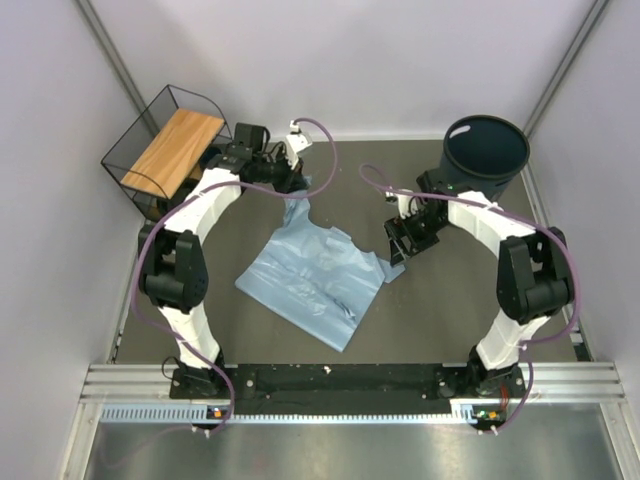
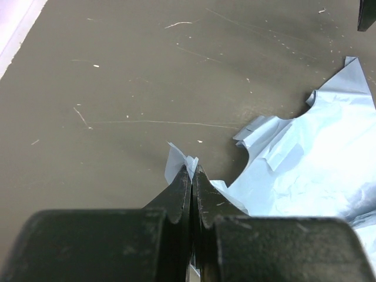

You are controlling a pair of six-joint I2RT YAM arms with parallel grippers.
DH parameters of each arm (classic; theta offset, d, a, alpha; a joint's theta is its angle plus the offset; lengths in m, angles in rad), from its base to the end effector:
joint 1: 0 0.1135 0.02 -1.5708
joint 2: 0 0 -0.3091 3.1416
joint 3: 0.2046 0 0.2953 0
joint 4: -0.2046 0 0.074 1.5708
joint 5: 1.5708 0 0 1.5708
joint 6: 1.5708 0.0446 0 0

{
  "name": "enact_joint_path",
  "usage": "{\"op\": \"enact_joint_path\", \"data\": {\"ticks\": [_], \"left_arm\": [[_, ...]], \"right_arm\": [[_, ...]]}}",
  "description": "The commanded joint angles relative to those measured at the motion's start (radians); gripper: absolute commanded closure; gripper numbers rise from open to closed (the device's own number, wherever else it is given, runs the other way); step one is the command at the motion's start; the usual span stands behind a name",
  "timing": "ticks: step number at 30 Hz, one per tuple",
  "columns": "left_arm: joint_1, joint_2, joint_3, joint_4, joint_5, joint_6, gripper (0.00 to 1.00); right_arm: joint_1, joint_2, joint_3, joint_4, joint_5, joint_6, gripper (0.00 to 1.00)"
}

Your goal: Put the trash bags into the trash bin

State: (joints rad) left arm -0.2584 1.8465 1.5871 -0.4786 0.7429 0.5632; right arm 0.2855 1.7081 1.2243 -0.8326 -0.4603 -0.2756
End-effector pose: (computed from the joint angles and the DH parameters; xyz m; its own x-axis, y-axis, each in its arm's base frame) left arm 0.4545 -0.1513 0.3229 -0.1912 0.4573 -0.8685 0.9155 0.4022 0.0102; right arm 0.3541 0.1246 0.2280 -0.7957 -0.4876 -0.3592 -0.5987 0.7228 0.3452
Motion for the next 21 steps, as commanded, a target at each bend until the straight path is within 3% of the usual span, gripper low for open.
{"op": "enact_joint_path", "data": {"ticks": [1,14,17,19,20,21], "left_arm": [[0.015,-0.024,-0.012,0.034,0.036,0.009,1.0],[0.044,-0.021,-0.045,0.052,0.101,-0.032,1.0],[0.05,-0.015,-0.05,0.072,0.096,-0.058,1.0],[0.053,-0.012,-0.055,0.099,0.092,-0.083,1.0],[0.059,-0.01,-0.061,0.11,0.09,-0.11,1.0],[0.064,-0.009,-0.062,0.127,0.093,-0.13,1.0]], "right_arm": [[0.015,0.047,-0.015,0.073,0.003,0.03,0.22],[0.112,0.071,-0.158,0.251,0.199,-0.016,0.32],[0.133,0.091,-0.172,0.285,0.293,-0.02,0.48],[0.142,0.102,-0.175,0.296,0.337,-0.03,0.64],[0.145,0.101,-0.175,0.3,0.353,-0.028,0.74],[0.146,0.101,-0.174,0.302,0.377,-0.031,0.98]]}}
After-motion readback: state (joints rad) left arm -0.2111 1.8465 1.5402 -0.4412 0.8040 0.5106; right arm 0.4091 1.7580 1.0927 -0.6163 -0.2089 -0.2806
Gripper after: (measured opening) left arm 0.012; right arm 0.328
